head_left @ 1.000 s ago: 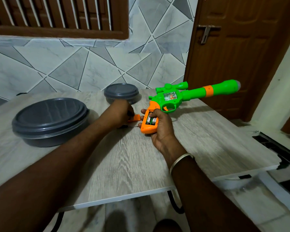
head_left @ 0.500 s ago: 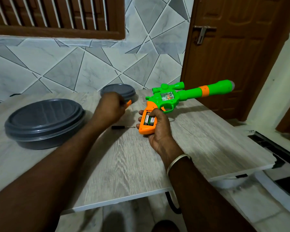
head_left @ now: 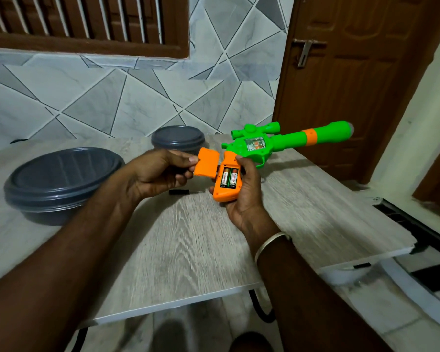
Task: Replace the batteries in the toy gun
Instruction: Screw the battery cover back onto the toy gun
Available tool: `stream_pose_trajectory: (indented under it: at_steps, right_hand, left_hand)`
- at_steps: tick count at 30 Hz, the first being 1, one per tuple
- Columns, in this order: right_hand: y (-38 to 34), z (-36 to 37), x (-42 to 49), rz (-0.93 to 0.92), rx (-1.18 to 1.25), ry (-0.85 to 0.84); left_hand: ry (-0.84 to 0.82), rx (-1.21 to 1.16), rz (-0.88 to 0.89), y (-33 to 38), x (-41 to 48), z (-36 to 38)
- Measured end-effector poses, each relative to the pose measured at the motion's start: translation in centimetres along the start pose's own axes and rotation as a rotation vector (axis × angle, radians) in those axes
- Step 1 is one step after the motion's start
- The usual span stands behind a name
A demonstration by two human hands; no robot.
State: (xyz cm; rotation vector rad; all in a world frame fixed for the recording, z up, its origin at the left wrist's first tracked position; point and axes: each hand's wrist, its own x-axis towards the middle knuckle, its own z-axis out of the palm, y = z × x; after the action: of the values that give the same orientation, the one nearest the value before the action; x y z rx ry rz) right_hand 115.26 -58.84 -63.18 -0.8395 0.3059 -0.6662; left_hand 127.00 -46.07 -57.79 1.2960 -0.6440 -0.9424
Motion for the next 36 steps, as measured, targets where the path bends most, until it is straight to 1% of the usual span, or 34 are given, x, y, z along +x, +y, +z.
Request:
stream_pose_trajectory:
  at_steps: [5, 9, 16, 21, 26, 31, 36]
  right_hand:
    - [0.1, 0.2, -0.1, 0.004, -0.013, 0.019]
    - [0.2, 0.2, -0.1, -0.013, -0.025, -0.005]
    - [0.8, 0.3, 0.1, -0.020, -0.208, 0.014]
    - [0.7, 0.2, 0.3, -0.015, -0.286, 0.011]
    - [0.8, -0.2, 0.6, 0.017, -0.274, 0.005]
    - [0.4, -0.5, 0.5, 0.072, -0.201, -0.071]
    - [0.6, -0.4, 0.7, 0.049, -0.203, -0.110]
  left_hand:
    - [-0.030, 0.078, -0.066, -0.8, 0.2, 0.6]
    - [-0.027, 0.136, -0.079, -1.0, 0.4, 0.8]
    - [-0.033, 0.213, -0.099, -0.4, 0.0, 0.3]
    - [-0.008, 0.244, -0.105, -0.3, -0.1, 0.2]
    - [0.030, 0.238, -0.090, -0.6, 0.1, 0.8]
    - [0.086, 0.233, -0.063, -1.0, 0.2, 1.3]
    - [0.121, 0.263, -0.017, -1.5, 0.3, 1.6]
